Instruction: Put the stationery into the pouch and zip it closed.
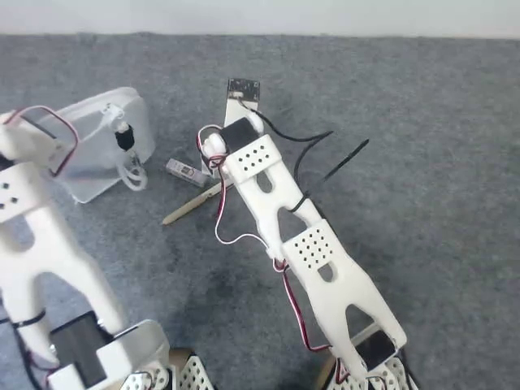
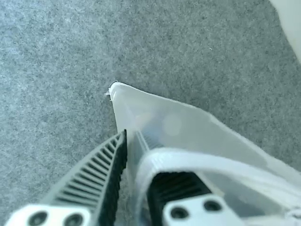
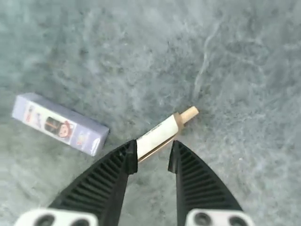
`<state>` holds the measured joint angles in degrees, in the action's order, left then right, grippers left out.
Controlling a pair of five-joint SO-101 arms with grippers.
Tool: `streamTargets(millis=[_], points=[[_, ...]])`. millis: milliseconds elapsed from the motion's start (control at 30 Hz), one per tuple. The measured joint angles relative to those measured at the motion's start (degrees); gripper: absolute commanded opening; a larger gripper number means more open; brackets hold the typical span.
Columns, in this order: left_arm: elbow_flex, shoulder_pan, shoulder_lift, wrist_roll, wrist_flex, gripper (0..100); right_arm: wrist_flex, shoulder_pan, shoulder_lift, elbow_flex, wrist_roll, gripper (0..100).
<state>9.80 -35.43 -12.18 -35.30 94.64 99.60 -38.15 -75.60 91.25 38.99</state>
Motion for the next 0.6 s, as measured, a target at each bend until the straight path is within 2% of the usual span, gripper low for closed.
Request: streamTargets(millis=[600], points=[[0.00, -0.09, 0.00, 0.00, 0.00, 1, -3.78, 0.09, -3.96, 0.35, 0.18, 11.7]])
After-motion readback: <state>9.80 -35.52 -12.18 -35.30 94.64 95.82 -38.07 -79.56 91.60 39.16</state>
